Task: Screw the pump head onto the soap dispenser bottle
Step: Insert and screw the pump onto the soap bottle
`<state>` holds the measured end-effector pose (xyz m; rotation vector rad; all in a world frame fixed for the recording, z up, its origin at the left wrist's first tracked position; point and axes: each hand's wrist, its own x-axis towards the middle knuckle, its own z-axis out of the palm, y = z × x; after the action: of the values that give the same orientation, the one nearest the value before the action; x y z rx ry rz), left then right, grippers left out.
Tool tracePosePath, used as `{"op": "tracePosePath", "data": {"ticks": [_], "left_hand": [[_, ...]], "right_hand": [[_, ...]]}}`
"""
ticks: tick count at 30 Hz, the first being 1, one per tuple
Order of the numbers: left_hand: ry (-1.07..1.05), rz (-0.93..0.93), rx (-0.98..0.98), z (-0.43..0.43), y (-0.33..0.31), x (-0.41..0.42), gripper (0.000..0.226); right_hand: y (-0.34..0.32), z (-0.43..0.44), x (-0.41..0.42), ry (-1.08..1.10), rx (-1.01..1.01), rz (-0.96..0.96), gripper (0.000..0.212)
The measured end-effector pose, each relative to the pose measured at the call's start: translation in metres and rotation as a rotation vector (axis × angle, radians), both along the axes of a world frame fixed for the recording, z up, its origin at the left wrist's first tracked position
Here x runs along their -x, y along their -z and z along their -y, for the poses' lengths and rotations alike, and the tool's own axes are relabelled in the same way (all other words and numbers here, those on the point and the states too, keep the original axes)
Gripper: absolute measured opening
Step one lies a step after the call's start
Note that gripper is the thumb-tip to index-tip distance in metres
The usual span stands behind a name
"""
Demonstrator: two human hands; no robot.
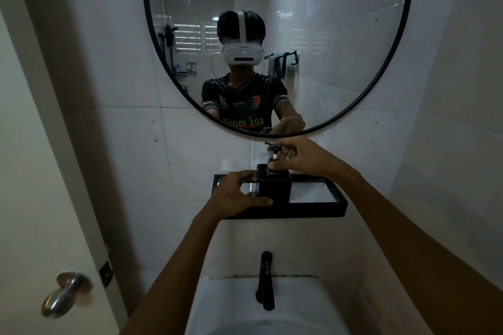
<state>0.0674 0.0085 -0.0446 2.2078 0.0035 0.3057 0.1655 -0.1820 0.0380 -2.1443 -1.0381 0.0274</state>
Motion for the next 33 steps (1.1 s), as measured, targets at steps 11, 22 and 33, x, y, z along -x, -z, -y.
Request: {"op": "tracePosePath", "data": {"ticks": [11, 22, 33], "left_hand": [[-0.007, 0.016, -0.004, 0.001, 0.0, 0.001, 0.084], [-0.007, 0.037, -0.014, -0.001, 0.003, -0.002, 0.089], [0.002, 0.032, -0.014, -0.004, 0.006, -0.005, 0.096]], "right_hand": [[0.004, -0.003, 0.006, 0.03, -0.115, -0.087, 0.057], [0.011, 0.006, 0.011, 0.043, -0.188, -0.092, 0.065], [0.02, 0.008, 0.02, 0.096, -0.238, -0.017, 0.052]]}}
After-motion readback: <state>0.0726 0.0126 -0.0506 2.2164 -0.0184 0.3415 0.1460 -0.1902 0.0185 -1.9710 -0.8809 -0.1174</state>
